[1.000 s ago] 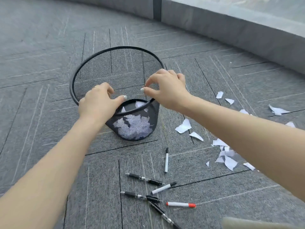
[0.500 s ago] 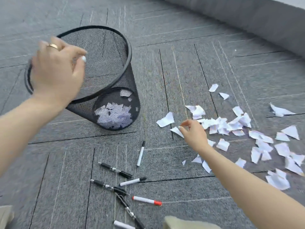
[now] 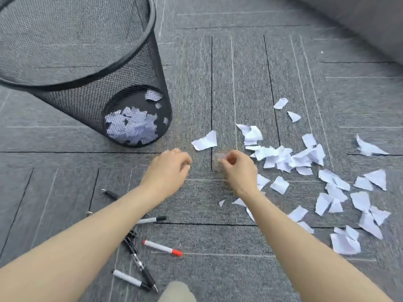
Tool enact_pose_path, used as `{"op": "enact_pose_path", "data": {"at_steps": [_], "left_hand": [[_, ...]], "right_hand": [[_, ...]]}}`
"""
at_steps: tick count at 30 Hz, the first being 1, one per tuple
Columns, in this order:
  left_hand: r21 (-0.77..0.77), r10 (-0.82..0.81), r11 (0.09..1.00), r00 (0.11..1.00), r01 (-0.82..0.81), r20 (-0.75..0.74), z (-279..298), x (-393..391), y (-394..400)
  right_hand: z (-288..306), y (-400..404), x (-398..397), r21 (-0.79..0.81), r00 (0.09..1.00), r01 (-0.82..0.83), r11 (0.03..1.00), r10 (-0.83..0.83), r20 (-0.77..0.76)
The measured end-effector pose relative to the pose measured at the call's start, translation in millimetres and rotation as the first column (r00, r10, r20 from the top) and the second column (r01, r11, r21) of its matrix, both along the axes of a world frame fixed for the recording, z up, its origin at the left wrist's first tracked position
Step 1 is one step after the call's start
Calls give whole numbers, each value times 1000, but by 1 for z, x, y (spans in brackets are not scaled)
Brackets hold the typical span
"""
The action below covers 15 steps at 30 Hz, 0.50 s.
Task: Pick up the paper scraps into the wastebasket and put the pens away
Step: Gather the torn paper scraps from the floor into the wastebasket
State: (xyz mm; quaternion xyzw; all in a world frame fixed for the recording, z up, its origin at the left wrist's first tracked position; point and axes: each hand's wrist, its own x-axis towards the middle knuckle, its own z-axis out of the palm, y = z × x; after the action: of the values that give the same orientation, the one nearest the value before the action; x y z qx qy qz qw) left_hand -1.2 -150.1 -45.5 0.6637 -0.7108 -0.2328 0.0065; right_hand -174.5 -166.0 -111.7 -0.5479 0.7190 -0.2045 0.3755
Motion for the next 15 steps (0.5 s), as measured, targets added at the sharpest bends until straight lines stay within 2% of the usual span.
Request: {"op": "enact_pose_path", "data": {"at_steps": [3,5,8,11,15], "left_hand": [[83,15,996,999,-18,38,-2,1,-6],[108,66,992,997,-69,29,-12,-5,-29],[135,139,981,990,-142,34,-34,-32,-70],[127,169,975,981,-180,98,-55,-64,-95],[37,267,961,954,-274,134,-67,-82,-103]], "right_hand": [[13,22,-25,-27,965,222,975,-215,149],[14,39,-42,-47,932,326,944,-313,182],[0,61,-61,-99,952,306,947,-301,60],[-11,80,-71,-36,975,211,977,-213,-69],[-11,90,-75,12,961,271,963,-269,-66]]}}
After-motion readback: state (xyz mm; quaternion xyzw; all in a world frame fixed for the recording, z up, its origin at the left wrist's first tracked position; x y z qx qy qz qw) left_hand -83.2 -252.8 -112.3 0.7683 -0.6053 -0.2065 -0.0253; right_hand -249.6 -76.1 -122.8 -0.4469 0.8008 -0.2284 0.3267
